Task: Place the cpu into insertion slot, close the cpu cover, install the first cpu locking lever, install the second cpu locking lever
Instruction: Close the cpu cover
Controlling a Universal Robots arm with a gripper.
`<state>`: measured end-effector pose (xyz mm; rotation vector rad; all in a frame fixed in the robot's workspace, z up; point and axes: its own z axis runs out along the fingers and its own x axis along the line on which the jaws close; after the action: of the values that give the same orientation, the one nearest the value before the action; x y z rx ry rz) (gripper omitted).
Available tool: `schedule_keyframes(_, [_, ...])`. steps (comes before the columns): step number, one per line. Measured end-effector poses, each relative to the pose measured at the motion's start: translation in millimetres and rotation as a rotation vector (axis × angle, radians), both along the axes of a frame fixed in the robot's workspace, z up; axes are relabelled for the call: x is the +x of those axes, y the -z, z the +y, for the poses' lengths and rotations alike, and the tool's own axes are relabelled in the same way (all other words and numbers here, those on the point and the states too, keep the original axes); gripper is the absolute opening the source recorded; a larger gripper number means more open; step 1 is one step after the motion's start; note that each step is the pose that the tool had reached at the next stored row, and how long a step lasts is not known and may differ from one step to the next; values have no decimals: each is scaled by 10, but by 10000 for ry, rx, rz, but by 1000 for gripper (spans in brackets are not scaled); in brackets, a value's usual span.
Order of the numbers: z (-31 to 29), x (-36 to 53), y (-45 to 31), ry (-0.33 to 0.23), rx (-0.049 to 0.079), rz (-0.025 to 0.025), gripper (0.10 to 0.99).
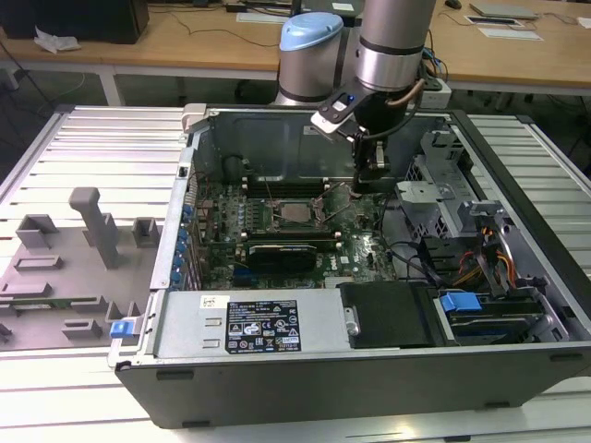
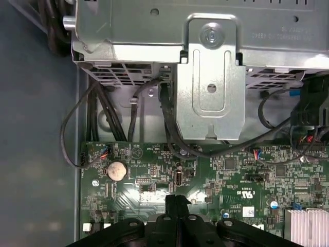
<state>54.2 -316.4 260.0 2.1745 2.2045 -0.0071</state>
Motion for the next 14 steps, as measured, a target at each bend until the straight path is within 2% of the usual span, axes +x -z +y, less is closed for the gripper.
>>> schedule_keyframes(6, [70,0,64,1,60,-11,106])
schedule_keyframes(9, [73,-1,144,2,70,-10,106])
schedule_keyframes(12, [73,-1,149,2,69,-10,106])
schedule_keyframes(13, [73,0,151,3,80,95,106])
schedule_keyframes(14, [74,6,153,3,97,363,106])
